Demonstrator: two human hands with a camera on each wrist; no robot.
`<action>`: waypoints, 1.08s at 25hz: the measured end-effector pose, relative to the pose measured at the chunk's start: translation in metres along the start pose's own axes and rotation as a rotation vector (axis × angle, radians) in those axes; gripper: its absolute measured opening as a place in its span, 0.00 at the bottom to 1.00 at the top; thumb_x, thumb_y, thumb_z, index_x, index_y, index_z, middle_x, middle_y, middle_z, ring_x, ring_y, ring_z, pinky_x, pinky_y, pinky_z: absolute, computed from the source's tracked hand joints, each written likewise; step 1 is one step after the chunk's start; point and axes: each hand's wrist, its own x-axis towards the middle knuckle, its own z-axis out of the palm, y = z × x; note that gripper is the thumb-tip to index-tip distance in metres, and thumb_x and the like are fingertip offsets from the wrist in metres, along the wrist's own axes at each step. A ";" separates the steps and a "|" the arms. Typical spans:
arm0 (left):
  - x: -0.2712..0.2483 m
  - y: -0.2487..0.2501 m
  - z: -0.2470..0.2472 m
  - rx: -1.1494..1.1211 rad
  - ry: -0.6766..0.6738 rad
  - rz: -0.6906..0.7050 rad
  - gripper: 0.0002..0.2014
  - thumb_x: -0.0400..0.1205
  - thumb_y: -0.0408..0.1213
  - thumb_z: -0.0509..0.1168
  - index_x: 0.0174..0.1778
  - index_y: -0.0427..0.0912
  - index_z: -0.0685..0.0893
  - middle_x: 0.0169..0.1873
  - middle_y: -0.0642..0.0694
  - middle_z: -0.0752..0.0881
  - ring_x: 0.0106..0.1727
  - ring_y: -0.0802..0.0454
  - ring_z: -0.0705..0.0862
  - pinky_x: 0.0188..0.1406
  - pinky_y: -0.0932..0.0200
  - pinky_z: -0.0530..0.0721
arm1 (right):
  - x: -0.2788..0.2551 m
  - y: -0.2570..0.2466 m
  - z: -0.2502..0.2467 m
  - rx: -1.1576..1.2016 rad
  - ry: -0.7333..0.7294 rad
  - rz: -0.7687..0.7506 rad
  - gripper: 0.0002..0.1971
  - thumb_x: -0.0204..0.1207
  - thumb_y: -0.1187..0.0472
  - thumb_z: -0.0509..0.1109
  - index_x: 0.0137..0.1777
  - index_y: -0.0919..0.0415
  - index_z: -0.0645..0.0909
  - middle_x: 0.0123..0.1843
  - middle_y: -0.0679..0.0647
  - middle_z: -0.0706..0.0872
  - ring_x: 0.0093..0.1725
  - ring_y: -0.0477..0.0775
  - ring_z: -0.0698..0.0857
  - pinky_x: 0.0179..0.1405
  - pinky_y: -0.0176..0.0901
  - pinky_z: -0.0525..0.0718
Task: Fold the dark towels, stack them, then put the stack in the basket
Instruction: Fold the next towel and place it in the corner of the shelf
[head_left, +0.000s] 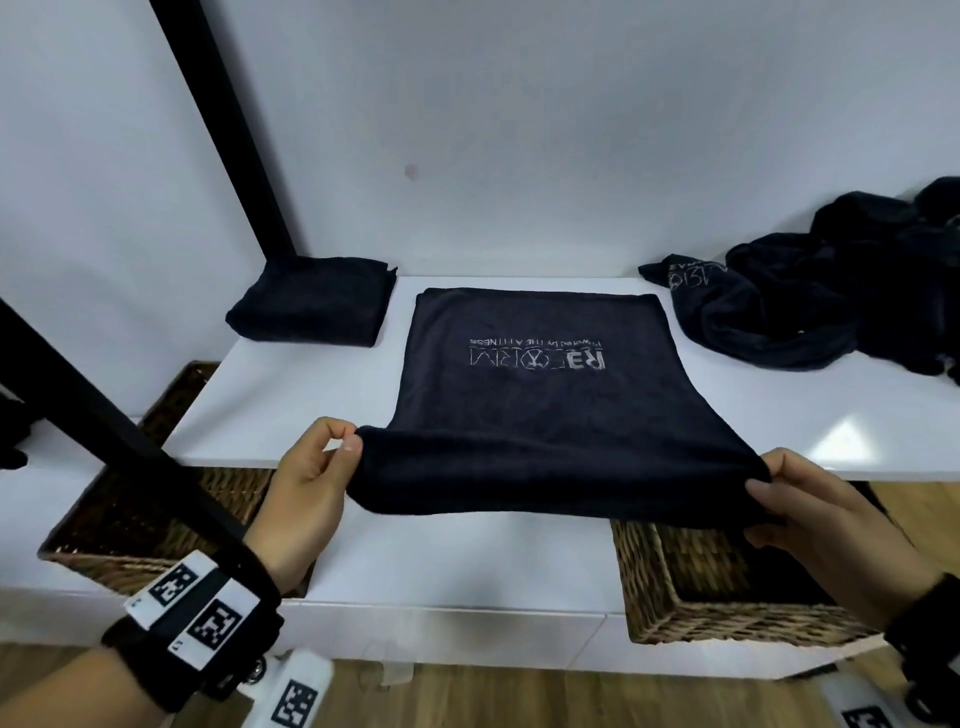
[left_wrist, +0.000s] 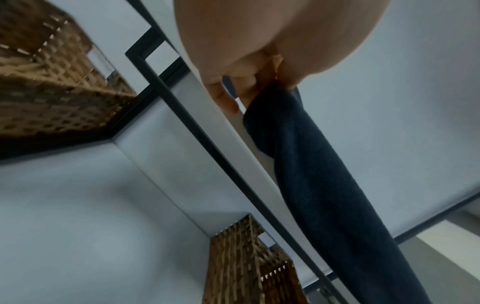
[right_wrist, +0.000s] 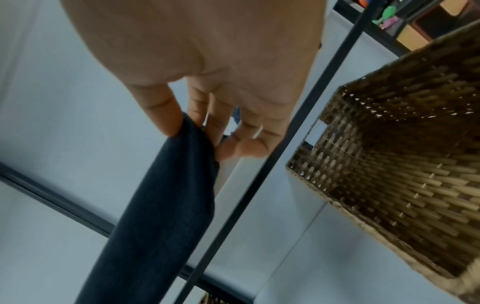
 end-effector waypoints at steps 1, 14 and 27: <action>0.000 0.000 -0.002 0.047 -0.037 0.001 0.05 0.87 0.36 0.59 0.47 0.39 0.76 0.25 0.50 0.82 0.24 0.59 0.74 0.24 0.68 0.70 | -0.001 0.001 -0.001 -0.043 -0.010 0.022 0.29 0.53 0.40 0.83 0.40 0.61 0.76 0.38 0.60 0.78 0.37 0.55 0.80 0.32 0.44 0.80; 0.011 0.000 -0.017 0.361 -0.276 -0.063 0.08 0.75 0.27 0.73 0.42 0.40 0.81 0.33 0.43 0.90 0.36 0.50 0.85 0.45 0.58 0.79 | 0.022 -0.082 0.004 -0.649 -0.160 0.166 0.15 0.74 0.54 0.75 0.49 0.68 0.83 0.42 0.63 0.91 0.41 0.65 0.90 0.37 0.57 0.88; 0.009 -0.018 -0.019 0.453 -0.284 0.102 0.08 0.80 0.37 0.68 0.44 0.51 0.73 0.39 0.59 0.86 0.43 0.71 0.82 0.45 0.70 0.78 | 0.246 -0.173 0.234 -1.183 -0.432 0.075 0.14 0.80 0.61 0.71 0.59 0.69 0.79 0.48 0.62 0.86 0.44 0.63 0.88 0.45 0.59 0.88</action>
